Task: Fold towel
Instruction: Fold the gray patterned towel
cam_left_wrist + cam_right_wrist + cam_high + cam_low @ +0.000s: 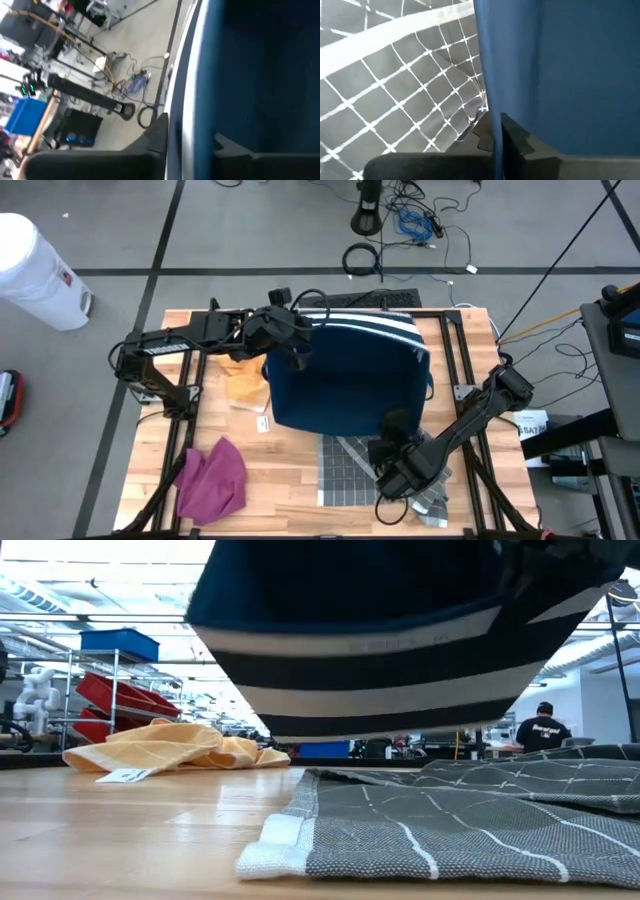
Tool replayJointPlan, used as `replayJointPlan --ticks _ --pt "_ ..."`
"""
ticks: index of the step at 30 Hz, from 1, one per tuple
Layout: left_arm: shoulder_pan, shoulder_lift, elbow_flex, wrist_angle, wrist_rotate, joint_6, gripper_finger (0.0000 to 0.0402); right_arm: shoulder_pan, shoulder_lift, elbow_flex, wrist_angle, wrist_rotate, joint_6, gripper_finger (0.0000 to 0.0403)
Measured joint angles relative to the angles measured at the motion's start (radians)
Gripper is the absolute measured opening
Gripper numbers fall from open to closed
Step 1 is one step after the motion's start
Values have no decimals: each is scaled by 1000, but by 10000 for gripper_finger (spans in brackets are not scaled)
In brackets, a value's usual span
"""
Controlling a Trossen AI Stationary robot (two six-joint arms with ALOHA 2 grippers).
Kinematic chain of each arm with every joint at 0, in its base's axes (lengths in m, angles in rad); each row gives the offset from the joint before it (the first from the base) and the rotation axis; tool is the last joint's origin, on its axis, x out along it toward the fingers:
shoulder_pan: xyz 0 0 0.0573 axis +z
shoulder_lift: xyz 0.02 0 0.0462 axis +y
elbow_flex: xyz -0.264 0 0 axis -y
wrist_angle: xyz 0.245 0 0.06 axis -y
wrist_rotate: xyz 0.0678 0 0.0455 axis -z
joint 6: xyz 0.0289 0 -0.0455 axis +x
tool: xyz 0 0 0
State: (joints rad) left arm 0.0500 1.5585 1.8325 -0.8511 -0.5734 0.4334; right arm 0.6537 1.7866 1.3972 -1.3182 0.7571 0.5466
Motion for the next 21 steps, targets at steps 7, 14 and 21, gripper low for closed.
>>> replayJointPlan --ticks 7,14,21 --pt "-21 -4 2 91 -113 45 198 0 -63 0 10 -38 39 1" --pt "-50 -24 2 124 -142 74 256 -8 -131 0 0 -63 46 1" --pt "-99 -41 0 116 -146 74 258 -24 -238 0 -3 -68 -10 1"
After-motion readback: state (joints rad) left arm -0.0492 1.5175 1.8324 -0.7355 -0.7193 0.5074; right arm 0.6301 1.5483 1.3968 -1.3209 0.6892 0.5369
